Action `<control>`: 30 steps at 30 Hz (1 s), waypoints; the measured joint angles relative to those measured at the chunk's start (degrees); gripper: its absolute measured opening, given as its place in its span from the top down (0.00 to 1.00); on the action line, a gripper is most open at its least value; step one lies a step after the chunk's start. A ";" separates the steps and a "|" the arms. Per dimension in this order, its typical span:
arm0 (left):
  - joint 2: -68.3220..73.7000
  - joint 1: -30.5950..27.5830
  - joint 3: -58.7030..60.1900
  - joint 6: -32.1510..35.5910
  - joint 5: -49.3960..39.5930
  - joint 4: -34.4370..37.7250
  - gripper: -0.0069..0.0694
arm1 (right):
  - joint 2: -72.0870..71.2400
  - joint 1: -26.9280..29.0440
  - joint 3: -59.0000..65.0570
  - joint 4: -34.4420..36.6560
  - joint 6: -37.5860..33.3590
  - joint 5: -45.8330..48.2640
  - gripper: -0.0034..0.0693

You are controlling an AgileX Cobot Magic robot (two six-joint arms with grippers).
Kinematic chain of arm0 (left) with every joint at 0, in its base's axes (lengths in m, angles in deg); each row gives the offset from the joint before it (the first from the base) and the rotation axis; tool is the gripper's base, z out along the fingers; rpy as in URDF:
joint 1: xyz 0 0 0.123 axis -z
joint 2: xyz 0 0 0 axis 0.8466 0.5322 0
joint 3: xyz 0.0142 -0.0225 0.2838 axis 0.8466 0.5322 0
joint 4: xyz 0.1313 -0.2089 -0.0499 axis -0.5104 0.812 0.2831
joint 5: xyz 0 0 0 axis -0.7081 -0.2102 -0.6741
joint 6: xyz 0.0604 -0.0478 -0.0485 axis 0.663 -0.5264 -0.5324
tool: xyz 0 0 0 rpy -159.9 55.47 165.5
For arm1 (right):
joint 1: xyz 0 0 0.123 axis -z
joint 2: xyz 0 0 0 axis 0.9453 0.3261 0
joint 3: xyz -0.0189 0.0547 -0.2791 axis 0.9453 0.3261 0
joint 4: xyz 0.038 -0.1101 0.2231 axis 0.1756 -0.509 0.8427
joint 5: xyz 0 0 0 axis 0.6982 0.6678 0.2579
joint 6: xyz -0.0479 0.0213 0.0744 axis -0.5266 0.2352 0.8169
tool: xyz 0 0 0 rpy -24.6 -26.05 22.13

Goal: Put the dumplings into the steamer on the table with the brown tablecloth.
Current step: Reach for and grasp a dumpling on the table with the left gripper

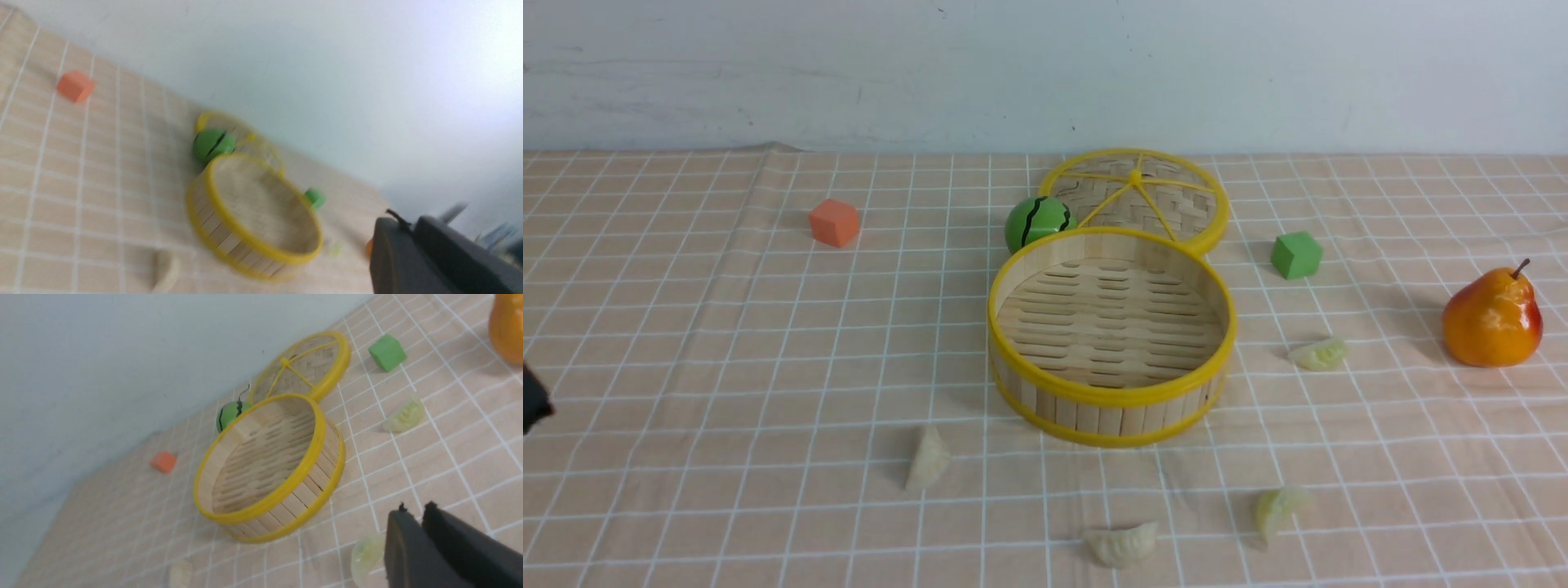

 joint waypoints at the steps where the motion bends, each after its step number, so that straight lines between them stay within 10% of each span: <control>1: 6.52 0.00 -4.51 0.54 -6.22 -4.07 0.93 | 6.55 0.00 -5.74 -0.14 -6.51 5.03 0.97; 9: 27.51 5.43 -14.48 1.03 -24.15 -19.53 0.93 | 29.40 -4.08 -22.40 -1.64 -21.97 26.47 0.98; 18: 49.32 25.73 -21.45 -8.80 -24.13 -36.95 0.89 | 45.17 -26.64 -25.88 -15.64 -18.10 36.48 0.97; 30: 77.09 27.50 -37.26 -13.42 -19.26 -37.87 0.30 | 44.97 -30.93 -25.94 -16.93 -16.47 38.29 0.97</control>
